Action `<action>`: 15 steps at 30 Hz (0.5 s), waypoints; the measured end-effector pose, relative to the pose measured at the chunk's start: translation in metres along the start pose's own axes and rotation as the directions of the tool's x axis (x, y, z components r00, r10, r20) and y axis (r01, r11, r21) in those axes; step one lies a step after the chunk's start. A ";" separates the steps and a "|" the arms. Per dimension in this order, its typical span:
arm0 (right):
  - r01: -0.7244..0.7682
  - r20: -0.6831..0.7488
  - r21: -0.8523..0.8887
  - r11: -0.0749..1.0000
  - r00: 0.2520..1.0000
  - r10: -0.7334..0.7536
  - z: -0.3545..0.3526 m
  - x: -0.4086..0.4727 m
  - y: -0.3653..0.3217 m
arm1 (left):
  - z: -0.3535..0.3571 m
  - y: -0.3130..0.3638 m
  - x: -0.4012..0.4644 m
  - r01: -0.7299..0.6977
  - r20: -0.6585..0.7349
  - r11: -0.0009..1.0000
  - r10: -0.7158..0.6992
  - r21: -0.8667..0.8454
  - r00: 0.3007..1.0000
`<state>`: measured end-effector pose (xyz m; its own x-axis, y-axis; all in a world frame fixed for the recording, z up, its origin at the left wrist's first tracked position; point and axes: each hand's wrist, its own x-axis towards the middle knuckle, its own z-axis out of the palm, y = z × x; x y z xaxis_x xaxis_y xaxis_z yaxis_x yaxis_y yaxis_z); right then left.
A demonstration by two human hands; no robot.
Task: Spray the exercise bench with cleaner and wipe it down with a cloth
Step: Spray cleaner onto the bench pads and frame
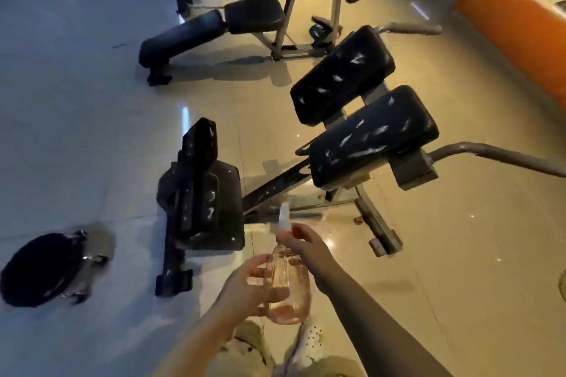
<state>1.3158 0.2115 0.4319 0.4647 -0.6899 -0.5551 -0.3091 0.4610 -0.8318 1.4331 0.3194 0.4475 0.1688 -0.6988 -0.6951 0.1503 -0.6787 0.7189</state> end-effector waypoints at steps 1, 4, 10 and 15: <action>-0.008 0.035 -0.014 1.000 0.999 0.009 -0.001 0.000 0.007 | 0.006 -0.009 -0.006 0.009 -0.040 1.000 -0.010 -0.029 0.999; -0.045 0.158 0.022 0.999 0.987 0.041 0.006 -0.001 0.021 | 0.015 -0.031 -0.022 0.011 -0.154 0.998 -0.019 -0.055 0.988; -0.121 0.341 0.049 0.992 0.935 0.097 0.031 0.003 0.028 | 0.008 -0.050 -0.036 -0.017 -0.364 0.994 -0.024 -0.109 0.931; -0.089 0.344 -0.034 0.995 0.934 0.095 0.036 0.021 0.020 | 0.001 -0.048 -0.022 -0.028 -0.366 0.994 -0.014 -0.108 0.931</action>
<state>1.3497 0.2260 0.4036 0.6903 -0.4082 -0.5973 -0.3774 0.5013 -0.7787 1.4213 0.3673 0.4278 0.5114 -0.5584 -0.6532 0.2497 -0.6308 0.7347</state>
